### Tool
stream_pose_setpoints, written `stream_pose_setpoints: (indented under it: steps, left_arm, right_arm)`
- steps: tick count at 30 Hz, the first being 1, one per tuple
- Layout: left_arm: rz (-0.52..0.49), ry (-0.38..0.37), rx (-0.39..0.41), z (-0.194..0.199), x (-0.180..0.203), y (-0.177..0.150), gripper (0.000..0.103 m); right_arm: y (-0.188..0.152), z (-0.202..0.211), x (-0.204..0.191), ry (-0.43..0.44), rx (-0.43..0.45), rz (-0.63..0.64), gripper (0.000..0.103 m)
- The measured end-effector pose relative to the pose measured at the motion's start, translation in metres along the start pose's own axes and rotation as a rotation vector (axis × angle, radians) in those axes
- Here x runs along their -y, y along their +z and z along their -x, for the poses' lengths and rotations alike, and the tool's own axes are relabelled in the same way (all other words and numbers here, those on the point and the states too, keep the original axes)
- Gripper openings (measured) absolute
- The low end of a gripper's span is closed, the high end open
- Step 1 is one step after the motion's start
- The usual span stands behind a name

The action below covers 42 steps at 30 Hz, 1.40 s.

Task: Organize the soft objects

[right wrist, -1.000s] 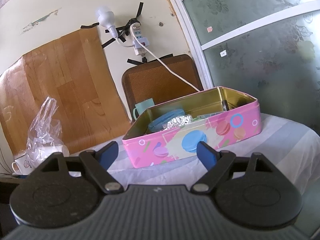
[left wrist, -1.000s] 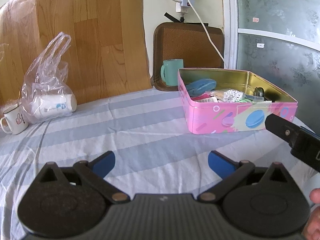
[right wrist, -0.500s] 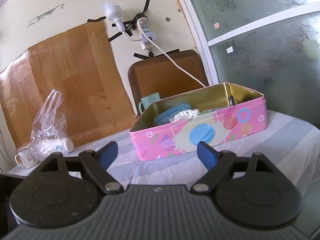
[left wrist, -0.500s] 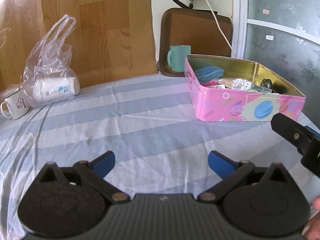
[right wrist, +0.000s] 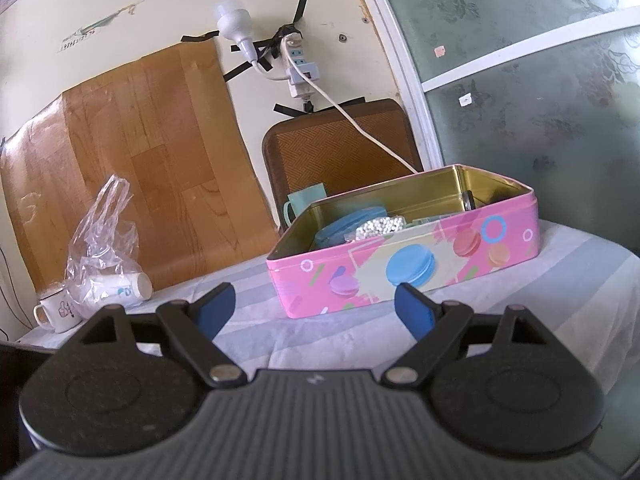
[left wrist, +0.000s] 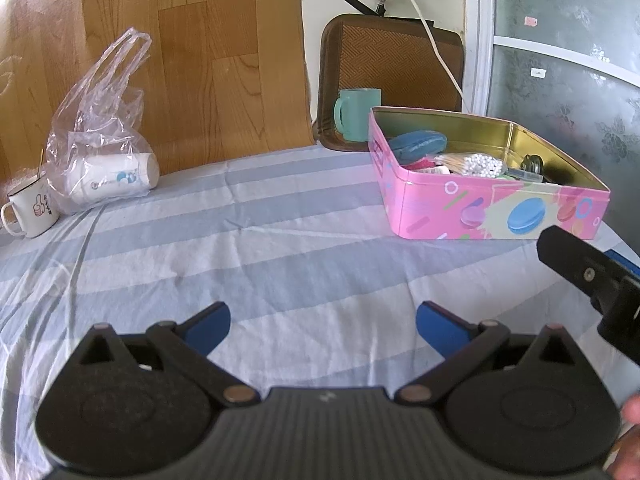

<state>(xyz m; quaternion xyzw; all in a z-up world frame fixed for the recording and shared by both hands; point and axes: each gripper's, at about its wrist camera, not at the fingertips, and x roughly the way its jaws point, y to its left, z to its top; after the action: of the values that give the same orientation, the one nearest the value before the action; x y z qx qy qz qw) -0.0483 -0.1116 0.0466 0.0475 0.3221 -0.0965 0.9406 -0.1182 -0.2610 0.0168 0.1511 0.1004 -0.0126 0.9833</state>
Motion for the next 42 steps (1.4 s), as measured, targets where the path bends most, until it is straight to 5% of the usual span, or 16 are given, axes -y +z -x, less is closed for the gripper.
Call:
stream_pose_setpoints:
  steps: [42]
  left_arm:
    - [-0.029, -0.022, -0.006, -0.0024, 0.0045, 0.0001, 0.103]
  right_arm:
    - [-0.0021, -0.0011, -0.0006, -0.01, -0.004, -0.006, 0.089]
